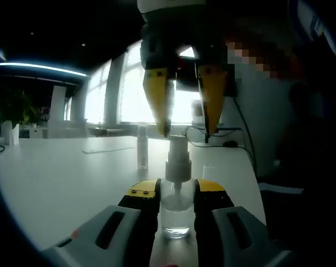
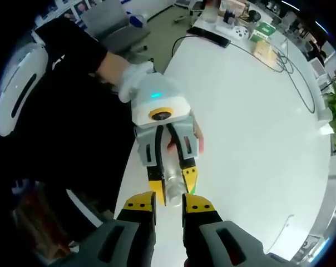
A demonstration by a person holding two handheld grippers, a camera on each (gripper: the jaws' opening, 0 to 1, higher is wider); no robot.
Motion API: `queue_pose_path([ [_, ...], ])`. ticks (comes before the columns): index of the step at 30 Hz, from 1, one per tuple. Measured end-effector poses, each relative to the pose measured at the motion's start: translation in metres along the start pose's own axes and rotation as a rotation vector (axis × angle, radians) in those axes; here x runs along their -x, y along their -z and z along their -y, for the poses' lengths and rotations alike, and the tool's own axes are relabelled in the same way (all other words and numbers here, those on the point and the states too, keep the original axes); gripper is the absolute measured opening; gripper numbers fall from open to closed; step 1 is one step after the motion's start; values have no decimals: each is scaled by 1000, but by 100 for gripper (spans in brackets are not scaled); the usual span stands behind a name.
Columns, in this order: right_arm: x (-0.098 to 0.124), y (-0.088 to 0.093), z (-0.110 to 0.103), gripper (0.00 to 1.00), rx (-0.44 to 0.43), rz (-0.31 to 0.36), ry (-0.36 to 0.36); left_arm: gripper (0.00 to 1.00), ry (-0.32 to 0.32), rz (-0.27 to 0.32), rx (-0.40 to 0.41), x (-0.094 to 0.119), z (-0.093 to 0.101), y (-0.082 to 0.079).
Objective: Clamp pump bottle remove cover press pump head put on cover
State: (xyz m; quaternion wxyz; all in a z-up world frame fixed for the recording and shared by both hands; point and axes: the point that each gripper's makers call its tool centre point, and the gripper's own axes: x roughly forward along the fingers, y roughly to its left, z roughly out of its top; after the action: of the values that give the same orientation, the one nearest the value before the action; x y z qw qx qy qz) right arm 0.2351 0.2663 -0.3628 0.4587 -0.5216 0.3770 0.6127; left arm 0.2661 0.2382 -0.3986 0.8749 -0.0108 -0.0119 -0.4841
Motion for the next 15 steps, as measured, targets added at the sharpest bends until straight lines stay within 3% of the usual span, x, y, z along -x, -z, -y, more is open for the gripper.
queue_pose_path([
  [3,-2,4,2,12,7,-12,8,15,0,0,-1,0,0,0],
  [15,11,-1,7,13,-12,58,45,15,0,-1,-3,0,0,0],
])
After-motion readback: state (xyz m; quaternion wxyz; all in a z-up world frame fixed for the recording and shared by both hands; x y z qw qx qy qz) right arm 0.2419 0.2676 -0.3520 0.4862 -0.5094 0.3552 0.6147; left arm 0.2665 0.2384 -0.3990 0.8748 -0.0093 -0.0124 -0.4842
